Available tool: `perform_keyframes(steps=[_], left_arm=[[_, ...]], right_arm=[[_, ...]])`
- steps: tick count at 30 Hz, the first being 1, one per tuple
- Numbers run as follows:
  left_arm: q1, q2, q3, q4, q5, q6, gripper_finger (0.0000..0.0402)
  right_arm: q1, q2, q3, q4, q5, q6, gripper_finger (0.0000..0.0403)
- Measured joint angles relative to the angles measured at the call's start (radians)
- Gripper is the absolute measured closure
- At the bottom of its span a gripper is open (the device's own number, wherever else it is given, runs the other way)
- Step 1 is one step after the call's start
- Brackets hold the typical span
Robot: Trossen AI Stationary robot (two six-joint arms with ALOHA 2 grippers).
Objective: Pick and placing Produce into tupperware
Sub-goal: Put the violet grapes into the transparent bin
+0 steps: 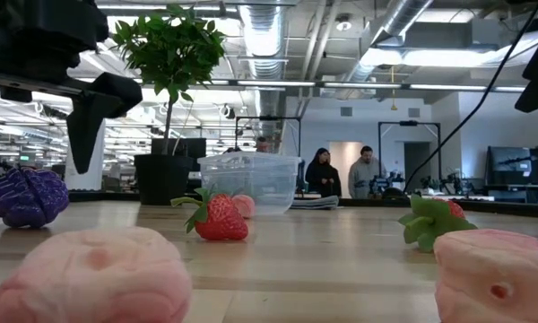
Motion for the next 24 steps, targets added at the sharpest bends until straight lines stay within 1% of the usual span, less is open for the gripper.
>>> perform_keyframes(steps=[2,5,9,12,15,24], left_arm=[[0.010,0.000,0.000,-0.005,0.002,0.018,0.0087],[0.024,0.000,0.000,-0.003,0.034,0.035,0.0087],[0.036,0.042,0.000,-0.006,0.071,0.058,0.0087],[0.037,0.081,0.000,-0.001,0.070,0.055,0.0087],[0.038,0.104,0.000,0.009,0.046,0.030,0.0087],[0.041,0.127,-0.001,0.052,0.051,0.017,0.0088]], right_arm=[[0.000,0.000,0.000,0.000,0.000,0.000,0.0173],[0.000,0.000,0.000,0.000,0.001,0.002,0.0173],[-0.002,0.000,0.000,-0.001,0.003,0.004,0.0173],[-0.002,0.000,0.000,0.000,0.003,0.005,0.0173],[-0.002,0.000,0.000,0.001,0.003,0.008,0.0173],[-0.005,0.000,0.000,-0.009,0.002,0.006,0.0173]])
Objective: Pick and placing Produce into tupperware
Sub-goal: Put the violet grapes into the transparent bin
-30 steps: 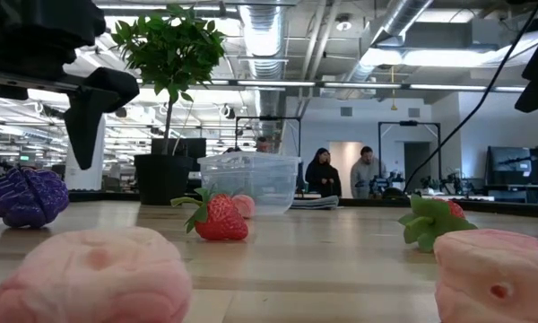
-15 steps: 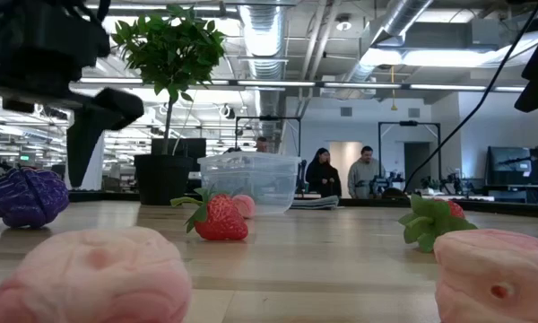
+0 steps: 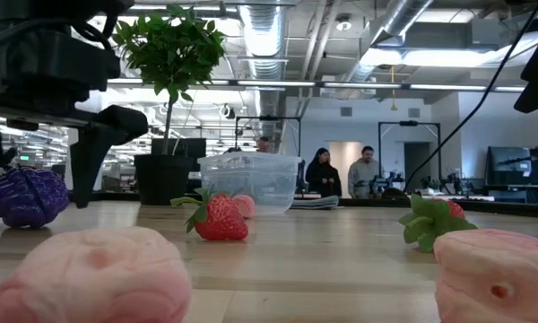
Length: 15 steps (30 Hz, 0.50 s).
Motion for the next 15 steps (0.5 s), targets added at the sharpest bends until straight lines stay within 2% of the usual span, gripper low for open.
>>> perform_keyframes(steps=[6,15], left_arm=[[0.000,0.039,0.000,0.012,0.034,-0.016,0.0104],[0.000,0.040,-0.001,0.008,0.040,-0.030,0.0183]], right_arm=[[-0.004,0.000,0.000,-0.009,0.000,-0.002,0.0173],[-0.004,0.000,0.000,-0.019,0.000,-0.002,0.0173]])
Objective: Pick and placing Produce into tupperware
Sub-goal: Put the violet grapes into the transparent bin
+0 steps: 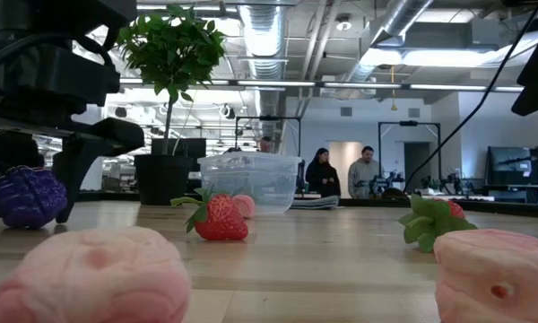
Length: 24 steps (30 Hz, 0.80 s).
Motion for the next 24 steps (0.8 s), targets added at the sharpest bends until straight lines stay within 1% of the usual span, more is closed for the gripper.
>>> perform_keyframes(steps=[2,4,12,19,24], left_arm=[[0.000,-0.001,0.000,0.000,0.000,-0.012,0.0197],[0.000,-0.001,0.001,0.000,0.000,-0.026,0.0202],[0.000,-0.001,0.001,0.000,-0.004,-0.059,0.0182],[0.006,0.000,0.044,-0.009,-0.048,-0.065,0.0194],[0.048,-0.006,0.093,-0.016,-0.054,-0.064,0.0193]], right_arm=[[0.000,0.000,0.000,-0.003,0.000,0.000,0.0173],[0.000,0.000,0.000,-0.006,0.000,0.000,0.0173],[-0.007,0.000,0.000,-0.009,0.000,0.000,0.0173],[-0.007,0.000,0.000,-0.009,0.000,0.000,0.0173],[-0.007,0.000,0.000,-0.009,0.000,0.000,0.0173]])
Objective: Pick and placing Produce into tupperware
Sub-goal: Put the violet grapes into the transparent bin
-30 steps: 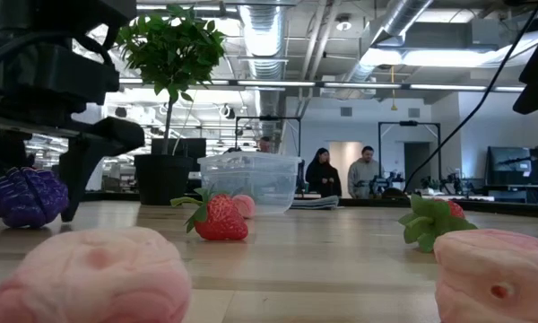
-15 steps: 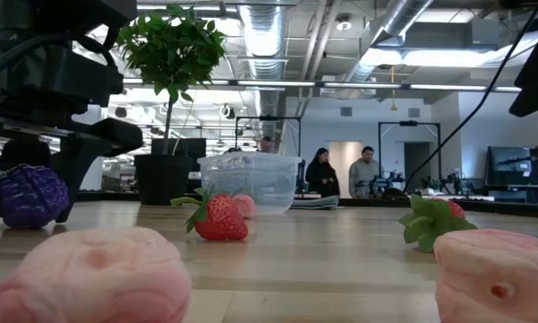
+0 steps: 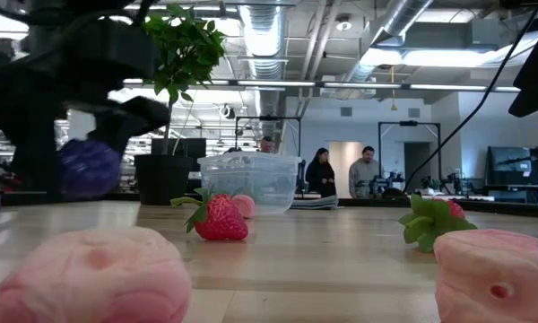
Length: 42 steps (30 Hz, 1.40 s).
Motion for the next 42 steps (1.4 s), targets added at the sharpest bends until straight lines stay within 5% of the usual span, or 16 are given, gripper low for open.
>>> perform_keyframes(steps=[20,42], left_arm=[[0.225,-0.218,0.175,-0.039,-0.126,0.059,0.0191],[0.383,-0.231,0.282,-0.006,-0.160,0.213,0.0191]], right_arm=[[0.002,0.000,0.000,0.000,-0.001,-0.011,0.0173],[0.002,0.000,0.000,0.001,-0.001,-0.019,0.0173]])
